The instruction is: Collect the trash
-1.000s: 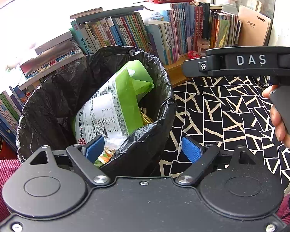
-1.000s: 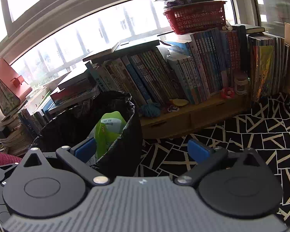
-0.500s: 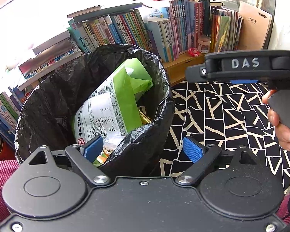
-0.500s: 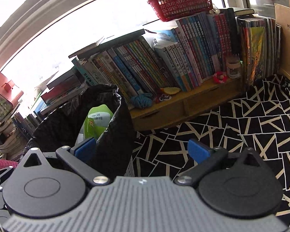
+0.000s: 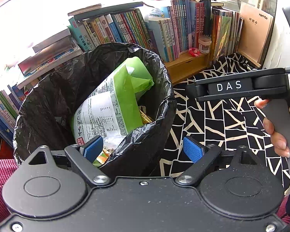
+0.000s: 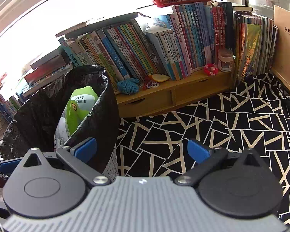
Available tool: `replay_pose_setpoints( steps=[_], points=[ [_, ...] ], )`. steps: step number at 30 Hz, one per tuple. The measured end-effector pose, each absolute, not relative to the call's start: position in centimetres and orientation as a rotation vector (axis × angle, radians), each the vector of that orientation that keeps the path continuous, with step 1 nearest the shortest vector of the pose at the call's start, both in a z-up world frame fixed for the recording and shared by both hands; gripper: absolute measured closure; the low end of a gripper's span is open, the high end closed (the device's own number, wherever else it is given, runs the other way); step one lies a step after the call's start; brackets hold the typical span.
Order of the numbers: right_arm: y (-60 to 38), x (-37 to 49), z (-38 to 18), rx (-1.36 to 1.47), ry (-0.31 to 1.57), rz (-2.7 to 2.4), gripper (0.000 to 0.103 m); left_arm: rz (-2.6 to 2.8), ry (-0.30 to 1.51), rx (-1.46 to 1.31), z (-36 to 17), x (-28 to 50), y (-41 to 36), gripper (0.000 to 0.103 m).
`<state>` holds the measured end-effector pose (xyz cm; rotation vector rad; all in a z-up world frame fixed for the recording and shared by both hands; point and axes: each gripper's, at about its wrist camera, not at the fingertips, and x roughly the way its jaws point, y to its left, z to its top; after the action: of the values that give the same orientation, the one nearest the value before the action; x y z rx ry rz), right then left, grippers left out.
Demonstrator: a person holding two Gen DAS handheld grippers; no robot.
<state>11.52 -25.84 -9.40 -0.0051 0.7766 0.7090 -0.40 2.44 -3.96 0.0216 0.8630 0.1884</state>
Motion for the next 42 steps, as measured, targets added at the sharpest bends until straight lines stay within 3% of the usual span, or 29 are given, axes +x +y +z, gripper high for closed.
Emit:
replay_pose_setpoints(
  steps=[42],
  points=[
    [-25.59, 11.23, -9.66, -0.039, 0.745, 0.702, 0.000, 0.195, 0.881, 0.024, -4.53, -0.43, 2.47, 0.010]
  ],
)
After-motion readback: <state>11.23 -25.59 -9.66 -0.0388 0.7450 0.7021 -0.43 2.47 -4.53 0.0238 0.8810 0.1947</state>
